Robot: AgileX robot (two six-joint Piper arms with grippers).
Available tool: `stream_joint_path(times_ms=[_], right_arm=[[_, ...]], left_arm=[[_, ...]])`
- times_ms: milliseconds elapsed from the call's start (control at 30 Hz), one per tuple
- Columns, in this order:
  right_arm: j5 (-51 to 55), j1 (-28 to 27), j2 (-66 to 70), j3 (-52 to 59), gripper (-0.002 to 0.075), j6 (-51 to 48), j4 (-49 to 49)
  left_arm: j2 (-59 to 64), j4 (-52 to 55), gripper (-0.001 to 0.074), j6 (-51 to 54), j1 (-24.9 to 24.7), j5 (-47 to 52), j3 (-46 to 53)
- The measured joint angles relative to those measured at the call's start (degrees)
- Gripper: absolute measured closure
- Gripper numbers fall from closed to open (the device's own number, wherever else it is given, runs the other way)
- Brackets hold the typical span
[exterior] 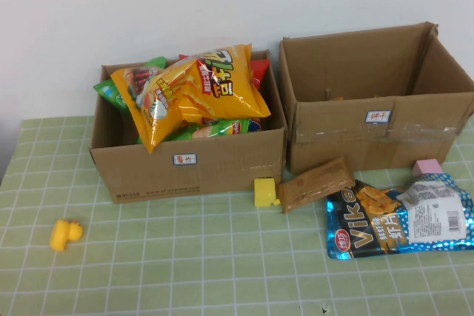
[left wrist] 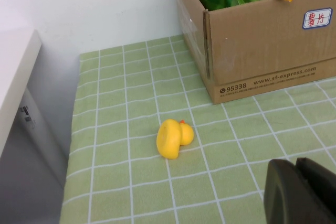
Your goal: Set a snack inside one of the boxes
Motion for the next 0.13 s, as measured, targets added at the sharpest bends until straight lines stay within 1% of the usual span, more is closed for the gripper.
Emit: stream_joint_path(times_ms=[133], right_arm=[[0.0,0.0,0.0,0.0,0.0728,0.0,0.0]], left_arm=[[0.0,0.0,0.0737,0.0,0.0,0.0,0.0]])
